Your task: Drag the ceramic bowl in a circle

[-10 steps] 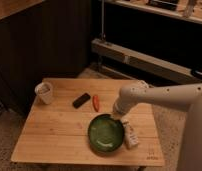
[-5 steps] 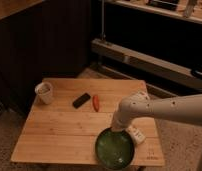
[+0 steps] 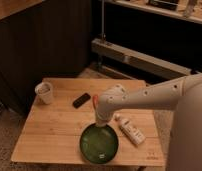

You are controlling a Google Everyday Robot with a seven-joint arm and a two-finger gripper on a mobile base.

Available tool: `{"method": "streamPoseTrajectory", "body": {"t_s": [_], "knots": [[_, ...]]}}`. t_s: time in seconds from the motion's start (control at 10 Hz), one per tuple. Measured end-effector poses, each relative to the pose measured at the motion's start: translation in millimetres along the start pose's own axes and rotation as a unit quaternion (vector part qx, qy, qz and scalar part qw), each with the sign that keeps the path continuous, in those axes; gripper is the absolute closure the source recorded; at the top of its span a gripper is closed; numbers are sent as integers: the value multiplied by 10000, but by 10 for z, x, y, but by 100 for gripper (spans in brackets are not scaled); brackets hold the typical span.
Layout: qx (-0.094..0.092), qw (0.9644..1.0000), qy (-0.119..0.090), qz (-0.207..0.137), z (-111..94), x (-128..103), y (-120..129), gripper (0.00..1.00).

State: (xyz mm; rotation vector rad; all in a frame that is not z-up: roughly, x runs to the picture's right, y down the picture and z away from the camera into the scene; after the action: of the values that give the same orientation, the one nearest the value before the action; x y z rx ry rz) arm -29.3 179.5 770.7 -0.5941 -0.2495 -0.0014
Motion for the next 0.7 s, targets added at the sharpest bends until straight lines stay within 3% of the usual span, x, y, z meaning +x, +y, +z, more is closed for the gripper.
{"method": "streamPoseTrajectory", "body": {"t_s": [0.3, 0.7], "knots": [[-68, 9996, 12, -282, 51, -370, 230, 100], [-109, 9979, 37, -640, 122, -749, 94, 100]]}}
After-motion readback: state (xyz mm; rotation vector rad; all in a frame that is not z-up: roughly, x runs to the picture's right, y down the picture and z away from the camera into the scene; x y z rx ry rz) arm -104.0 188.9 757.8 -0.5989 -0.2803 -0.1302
